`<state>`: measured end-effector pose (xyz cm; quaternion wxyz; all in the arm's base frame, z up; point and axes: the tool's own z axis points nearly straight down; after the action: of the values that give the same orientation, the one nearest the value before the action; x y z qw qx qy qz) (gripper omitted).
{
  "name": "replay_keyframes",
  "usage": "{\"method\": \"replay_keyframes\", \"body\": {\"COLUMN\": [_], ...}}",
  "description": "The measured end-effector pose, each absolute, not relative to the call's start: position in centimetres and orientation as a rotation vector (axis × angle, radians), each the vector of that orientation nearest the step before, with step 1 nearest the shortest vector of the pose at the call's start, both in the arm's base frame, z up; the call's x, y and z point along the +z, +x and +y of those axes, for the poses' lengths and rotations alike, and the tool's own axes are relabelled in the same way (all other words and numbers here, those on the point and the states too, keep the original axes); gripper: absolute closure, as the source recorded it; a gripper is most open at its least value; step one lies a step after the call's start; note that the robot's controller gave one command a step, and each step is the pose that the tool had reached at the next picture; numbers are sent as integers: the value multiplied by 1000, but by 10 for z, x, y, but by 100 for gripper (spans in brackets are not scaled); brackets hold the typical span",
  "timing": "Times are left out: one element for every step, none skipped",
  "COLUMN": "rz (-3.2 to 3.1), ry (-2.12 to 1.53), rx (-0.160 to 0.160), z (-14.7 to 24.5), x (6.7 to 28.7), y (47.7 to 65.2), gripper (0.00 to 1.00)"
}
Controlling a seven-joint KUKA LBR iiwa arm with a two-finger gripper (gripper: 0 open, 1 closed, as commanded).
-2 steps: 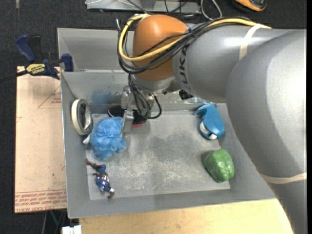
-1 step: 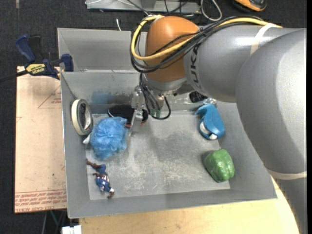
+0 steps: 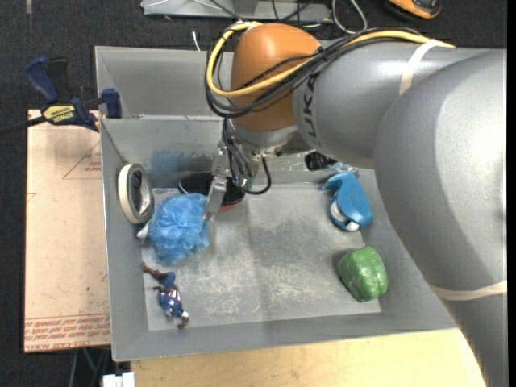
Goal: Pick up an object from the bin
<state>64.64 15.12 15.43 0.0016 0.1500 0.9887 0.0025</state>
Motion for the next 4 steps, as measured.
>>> {"method": "replay_keyframes", "body": {"rz": [3051,3062,3062,3065], "ry": [670,643,643,645], "rx": [14,15,15,14], "z": [152,159,159,158], "x": [74,71,71,85], "y": [640,639,639,638], "gripper": [0,100,100,100]}}
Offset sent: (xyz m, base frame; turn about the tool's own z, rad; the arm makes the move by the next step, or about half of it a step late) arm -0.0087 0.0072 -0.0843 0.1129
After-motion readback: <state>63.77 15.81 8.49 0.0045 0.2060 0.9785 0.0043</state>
